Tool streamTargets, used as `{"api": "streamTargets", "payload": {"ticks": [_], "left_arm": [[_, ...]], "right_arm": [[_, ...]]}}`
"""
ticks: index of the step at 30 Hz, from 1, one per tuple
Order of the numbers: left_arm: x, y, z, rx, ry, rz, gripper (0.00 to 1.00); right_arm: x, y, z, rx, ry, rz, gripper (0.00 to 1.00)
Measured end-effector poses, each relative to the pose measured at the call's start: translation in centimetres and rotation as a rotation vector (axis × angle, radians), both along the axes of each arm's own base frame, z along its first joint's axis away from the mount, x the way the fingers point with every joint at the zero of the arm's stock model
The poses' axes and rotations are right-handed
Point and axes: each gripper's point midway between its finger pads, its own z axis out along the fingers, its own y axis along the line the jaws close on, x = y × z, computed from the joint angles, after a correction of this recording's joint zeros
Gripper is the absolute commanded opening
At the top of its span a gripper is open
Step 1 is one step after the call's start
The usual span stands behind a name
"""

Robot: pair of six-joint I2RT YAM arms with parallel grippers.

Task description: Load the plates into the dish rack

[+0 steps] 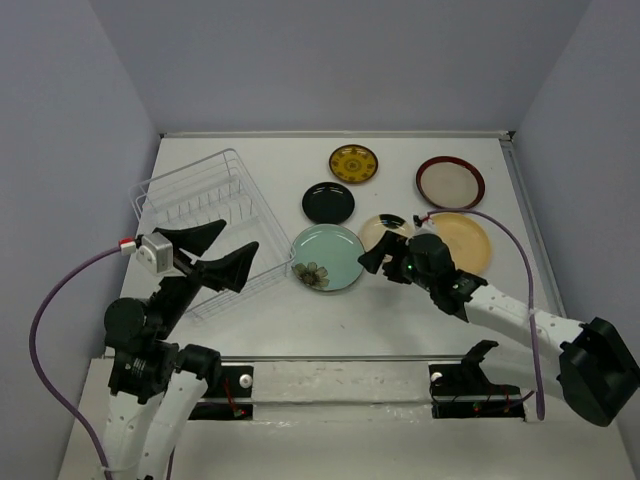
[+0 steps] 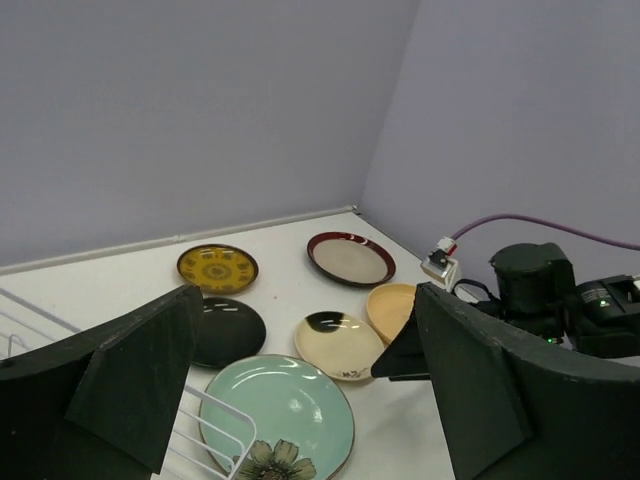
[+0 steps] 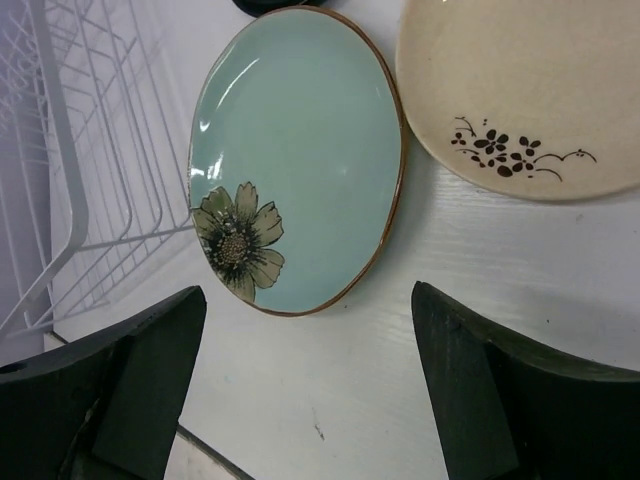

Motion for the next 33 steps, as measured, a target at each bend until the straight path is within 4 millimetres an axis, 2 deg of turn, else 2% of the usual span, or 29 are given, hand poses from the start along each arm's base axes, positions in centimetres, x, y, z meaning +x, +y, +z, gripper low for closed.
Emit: {"api": "streamTargets", "payload": {"ticks": [3, 6, 7, 9, 14, 18, 22, 23, 24, 30, 33], "left_arm": [[-0.5, 0.2, -0.2, 0.001, -0.016, 0.011, 0.99], [-0.1, 0.7, -2.3, 0.017, 0.035, 0.047, 0.99], [0.1, 0.9, -2.9, 0.021, 0.051, 0.059, 0.99], [0.3, 1.2, -3.7, 0.028, 0.077, 0.081, 0.99], [0.4, 1.3, -3.9, 0.03, 0.082, 0.089, 0.99], [0.5, 1.3, -4.0, 0.031, 0.085, 0.09, 0.99], [0.6, 1.3, -4.1, 0.032, 0.091, 0.093, 0.99], [0.6, 1.3, -4.1, 0.032, 0.091, 0.093, 0.99], [0.6, 1.3, -4.1, 0.032, 0.091, 0.093, 0.99], [0.6, 1.3, -4.1, 0.032, 0.091, 0.092, 0.99], [0.6, 1.4, -4.1, 0.032, 0.092, 0.094, 0.99]], "right_arm": [[0.9, 0.3, -1.6, 0.015, 0.041, 0.0, 0.87], [1.2, 1.1, -3.2, 0.032, 0.079, 0.02, 0.84], [1.3, 1.9, -4.4, 0.05, 0.104, 0.039, 0.81], [1.2, 2.4, -5.3, 0.064, 0.128, 0.057, 0.74], [1.4, 3.8, -8.1, 0.114, 0.201, 0.061, 0.59], [2.4, 4.8, -8.5, 0.191, 0.2, 0.041, 0.45], [3.4, 4.6, -9.4, 0.254, 0.21, -0.019, 0.24], [3.7, 4.4, -9.4, 0.273, 0.203, -0.038, 0.13], [3.6, 4.1, -9.8, 0.284, 0.214, -0.051, 0.08], [3.1, 2.8, -10.2, 0.352, 0.219, -0.105, 0.07], [2.2, 1.8, -9.5, 0.326, 0.21, -0.119, 0.07]]}}
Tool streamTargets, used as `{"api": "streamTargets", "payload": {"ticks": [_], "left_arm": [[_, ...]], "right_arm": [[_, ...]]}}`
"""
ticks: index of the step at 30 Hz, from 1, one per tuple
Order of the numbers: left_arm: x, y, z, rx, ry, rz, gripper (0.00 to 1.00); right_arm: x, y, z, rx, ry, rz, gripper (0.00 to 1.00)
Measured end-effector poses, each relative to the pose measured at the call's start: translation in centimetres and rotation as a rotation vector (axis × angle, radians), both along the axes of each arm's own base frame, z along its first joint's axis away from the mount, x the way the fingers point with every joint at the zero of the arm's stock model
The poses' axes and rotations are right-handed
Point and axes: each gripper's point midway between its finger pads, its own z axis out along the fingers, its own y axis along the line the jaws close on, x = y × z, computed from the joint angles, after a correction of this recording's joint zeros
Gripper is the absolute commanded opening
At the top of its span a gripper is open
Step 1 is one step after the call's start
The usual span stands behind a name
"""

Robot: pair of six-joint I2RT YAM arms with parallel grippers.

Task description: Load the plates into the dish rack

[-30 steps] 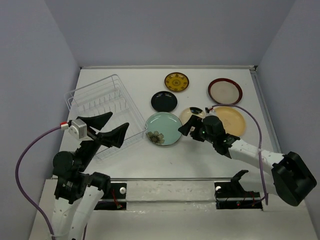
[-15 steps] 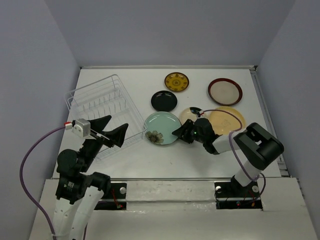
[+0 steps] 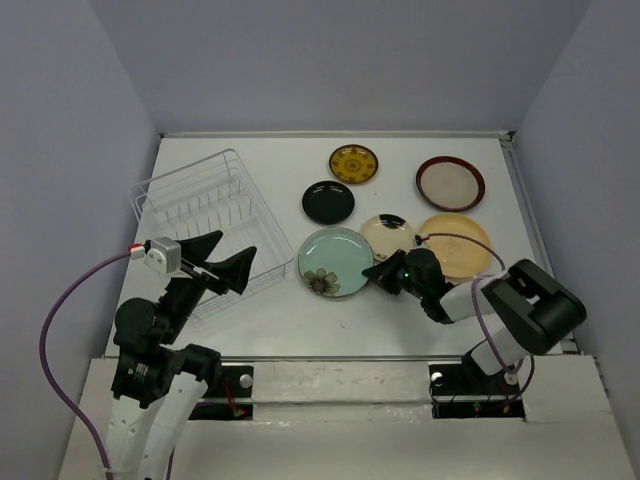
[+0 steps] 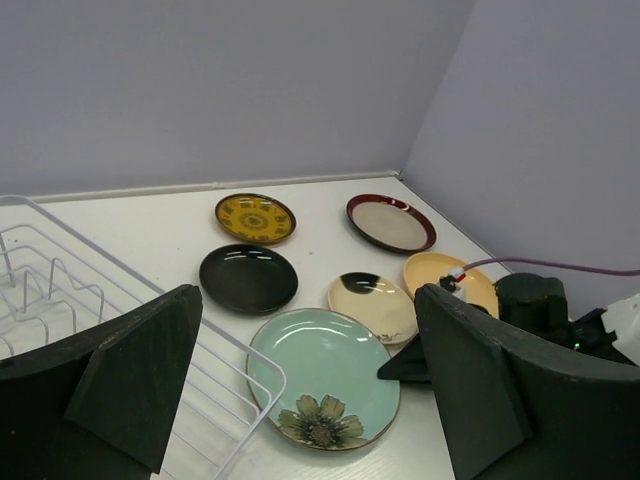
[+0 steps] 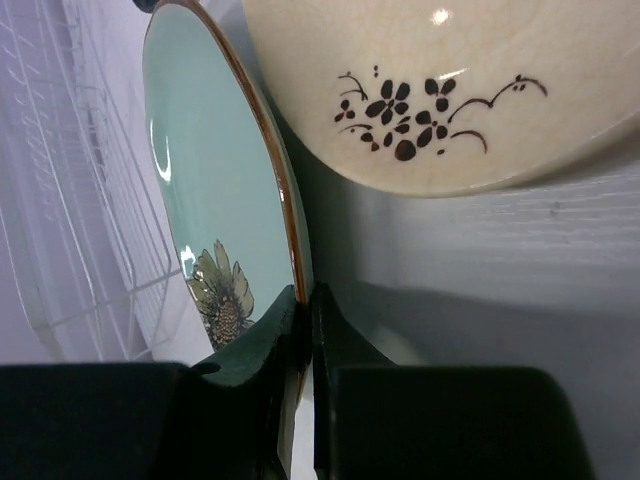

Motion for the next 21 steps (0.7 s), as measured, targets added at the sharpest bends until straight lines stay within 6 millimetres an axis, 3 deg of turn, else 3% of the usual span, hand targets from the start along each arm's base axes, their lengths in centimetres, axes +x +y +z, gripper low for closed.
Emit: {"api": "streamTargets", "payload": {"ticks": [1, 5, 8, 13, 14, 18, 21], "left_arm": [[0.0, 0.0, 0.0, -0.001, 0.0, 0.002, 0.99], [0.4, 0.5, -0.1, -0.007, 0.007, 0.035, 0.99], [1.1, 1.8, -0.5, -0.024, 0.037, 0.117, 0.99], [2.4, 5.0, -1.7, -0.067, 0.104, 0.304, 0.99], [2.6, 5.5, -1.9, -0.079, 0.116, 0.336, 0.99], [2.9, 7.5, -2.3, -0.125, 0.148, 0.45, 0.99], [2.5, 8.4, -1.3, -0.161, 0.144, 0.492, 0.99]], "right_arm": [[-0.3, -0.4, -0.1, -0.023, 0.007, -0.001, 0.07], [-0.6, -2.6, 3.9, -0.152, -0.085, -0.024, 0.07], [0.6, -4.6, 9.4, -0.277, -0.199, -0.078, 0.07], [3.8, -4.8, 18.6, -0.378, -0.369, -0.136, 0.07], [4.7, -4.5, 20.7, -0.391, -0.406, -0.147, 0.07], [7.3, -2.2, 25.8, -0.444, -0.491, -0.15, 0.07], [10.0, 1.7, 29.4, -0.487, -0.565, -0.131, 0.07]]}}
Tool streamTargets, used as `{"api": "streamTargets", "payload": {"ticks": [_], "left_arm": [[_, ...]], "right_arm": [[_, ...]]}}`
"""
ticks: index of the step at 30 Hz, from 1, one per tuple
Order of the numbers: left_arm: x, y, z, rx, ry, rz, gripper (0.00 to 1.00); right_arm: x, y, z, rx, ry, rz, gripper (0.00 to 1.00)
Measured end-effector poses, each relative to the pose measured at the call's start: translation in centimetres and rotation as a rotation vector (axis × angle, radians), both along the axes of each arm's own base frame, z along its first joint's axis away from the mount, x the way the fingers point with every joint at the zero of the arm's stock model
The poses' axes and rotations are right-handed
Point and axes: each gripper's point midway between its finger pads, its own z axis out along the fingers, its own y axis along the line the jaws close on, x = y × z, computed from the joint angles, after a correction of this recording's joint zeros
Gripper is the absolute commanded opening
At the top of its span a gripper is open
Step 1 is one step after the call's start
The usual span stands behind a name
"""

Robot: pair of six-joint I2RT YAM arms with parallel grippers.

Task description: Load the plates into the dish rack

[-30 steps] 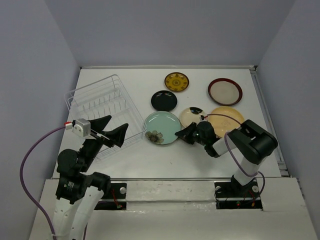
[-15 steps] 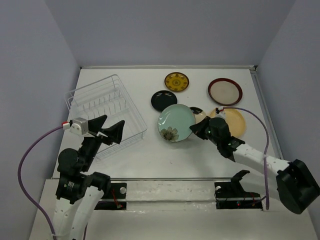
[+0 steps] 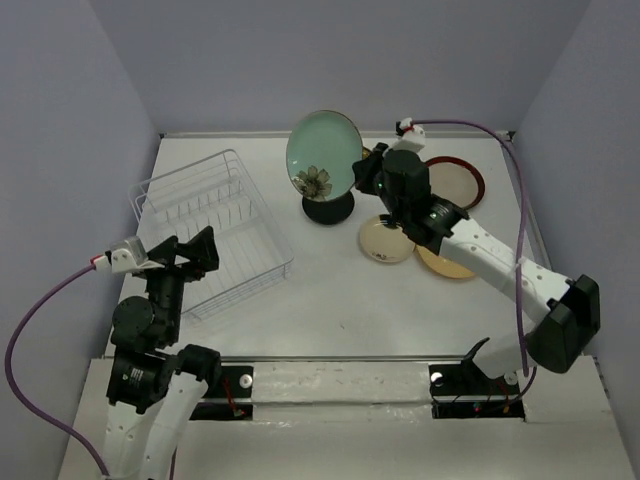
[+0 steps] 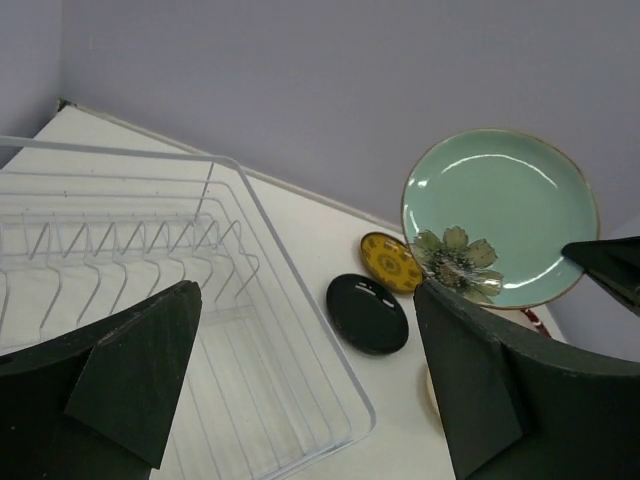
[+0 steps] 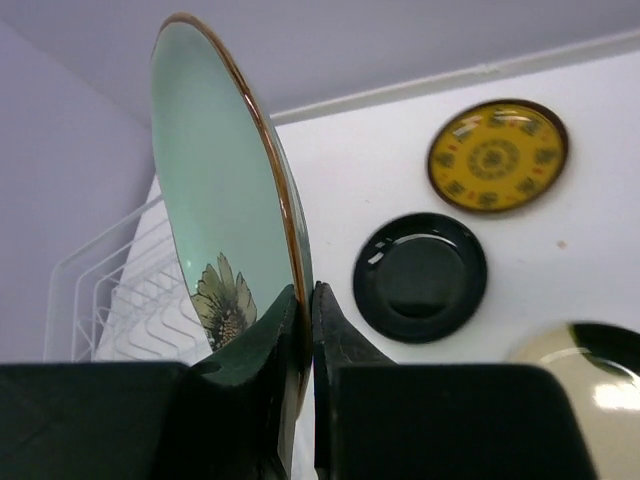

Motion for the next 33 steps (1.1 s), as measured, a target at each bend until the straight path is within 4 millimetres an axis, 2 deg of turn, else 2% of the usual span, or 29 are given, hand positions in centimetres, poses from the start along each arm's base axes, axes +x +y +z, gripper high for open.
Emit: {"api": "streamTargets", "payload": {"ticks": [4, 6, 8, 10, 14, 17, 22, 27, 33], "left_arm": [[-1.4, 1.2, 3.9, -0.049, -0.078, 0.045, 0.99], [-2.5, 2.1, 6.5, -0.086, -0.143, 0.076, 0.99], [-3.2, 2.8, 8.2, -0.122, -0.204, 0.099, 0.99], [-3.3, 2.9, 8.2, -0.138, -0.227, 0.103, 0.99], [-1.8, 2.1, 5.6, -0.121, -0.172, 0.085, 0.99], [-1.3, 1.6, 4.5, -0.109, -0.142, 0.071, 0.99], [-1.7, 1.1, 4.7, -0.115, -0.153, 0.042, 0.99], [-1.9, 0.6, 5.0, -0.117, -0.167, 0.006, 0.99], [-1.9, 0.2, 4.8, -0.119, -0.167, -0.015, 0.99]], "right_arm": [[2.1, 5.2, 2.5, -0.072, -0.057, 0.03, 0.07], [2.9, 8.2, 2.9, -0.109, -0.079, 0.05, 0.07], [4.0, 11.2, 2.7, -0.143, -0.098, 0.063, 0.07], [4.7, 13.8, 1.9, -0.186, -0.107, 0.074, 0.07], [6.1, 17.2, -0.2, -0.302, -0.11, 0.066, 0.07], [7.6, 18.3, -1.3, -0.381, -0.12, 0.034, 0.07], [9.2, 18.4, -2.0, -0.462, -0.142, -0.033, 0.07], [9.6, 17.9, -2.3, -0.488, -0.143, -0.099, 0.07], [9.2, 18.9, -3.6, -0.492, -0.135, -0.118, 0.07]]}}
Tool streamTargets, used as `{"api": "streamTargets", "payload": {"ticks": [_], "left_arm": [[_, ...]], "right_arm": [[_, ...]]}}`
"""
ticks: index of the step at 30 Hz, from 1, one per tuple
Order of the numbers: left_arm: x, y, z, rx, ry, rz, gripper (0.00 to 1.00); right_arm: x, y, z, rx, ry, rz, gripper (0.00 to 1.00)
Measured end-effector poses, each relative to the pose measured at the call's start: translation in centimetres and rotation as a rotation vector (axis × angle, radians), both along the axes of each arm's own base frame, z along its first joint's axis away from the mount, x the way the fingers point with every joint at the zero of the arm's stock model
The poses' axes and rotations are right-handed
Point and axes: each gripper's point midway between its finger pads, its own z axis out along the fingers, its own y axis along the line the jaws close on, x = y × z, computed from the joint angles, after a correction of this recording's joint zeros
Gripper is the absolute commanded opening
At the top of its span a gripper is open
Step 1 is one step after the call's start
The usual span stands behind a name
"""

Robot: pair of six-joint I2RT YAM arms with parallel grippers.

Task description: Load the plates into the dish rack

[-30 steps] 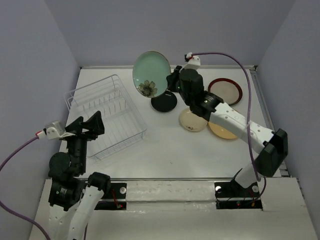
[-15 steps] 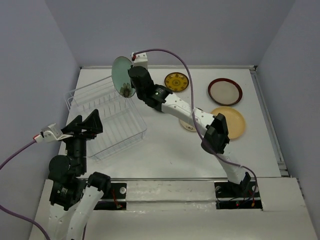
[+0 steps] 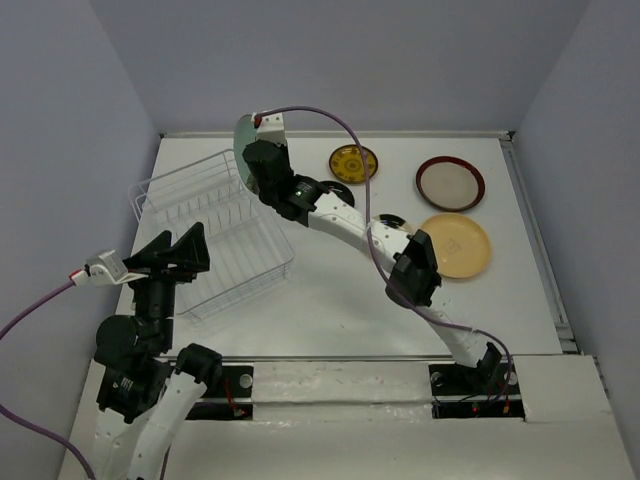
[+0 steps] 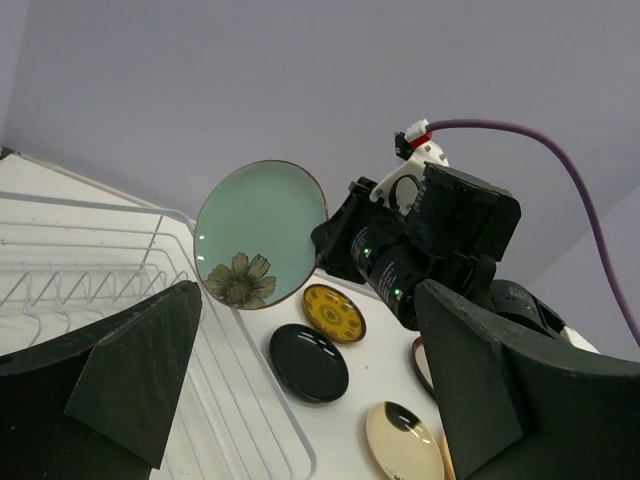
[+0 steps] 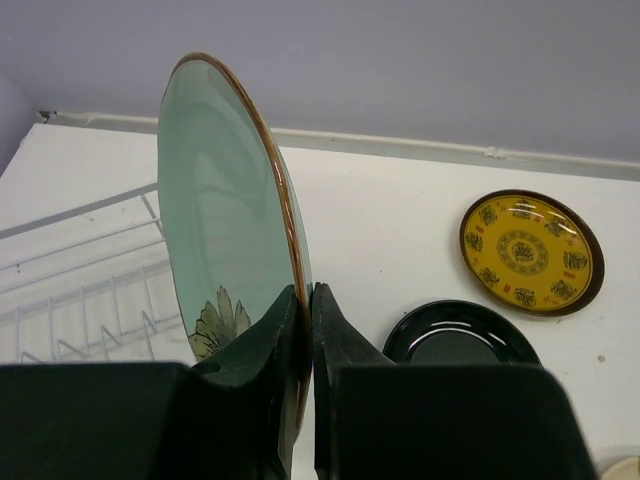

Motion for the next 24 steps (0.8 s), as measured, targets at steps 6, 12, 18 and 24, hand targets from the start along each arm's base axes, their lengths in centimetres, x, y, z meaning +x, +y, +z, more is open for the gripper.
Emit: {"api": "streamTargets", "payload": {"ticks": [6, 12, 18, 24], "left_arm": [[-0.3, -0.3, 0.2, -0.004, -0.011, -0.022, 0.99], [-0.6, -0.3, 0.4, -0.009, -0.023, -0.028, 0.99], [-0.8, -0.2, 0.5, -0.012, -0.029, -0.028, 0.99], [-0.9, -0.2, 0.6, -0.014, -0.035, -0.028, 0.99]], "right_arm": [[-0.9, 0.6, 0.2, 0.001, -0.01, -0.008, 0.07], [-1.4, 1.1, 0.3, 0.003, -0.019, -0.01, 0.07], [-1.2, 1.7, -1.8, -0.004, -0.007, -0.027, 0.07], [-1.1, 3.0, -4.0, 0.007, 0.0, -0.02, 0.07]]}}
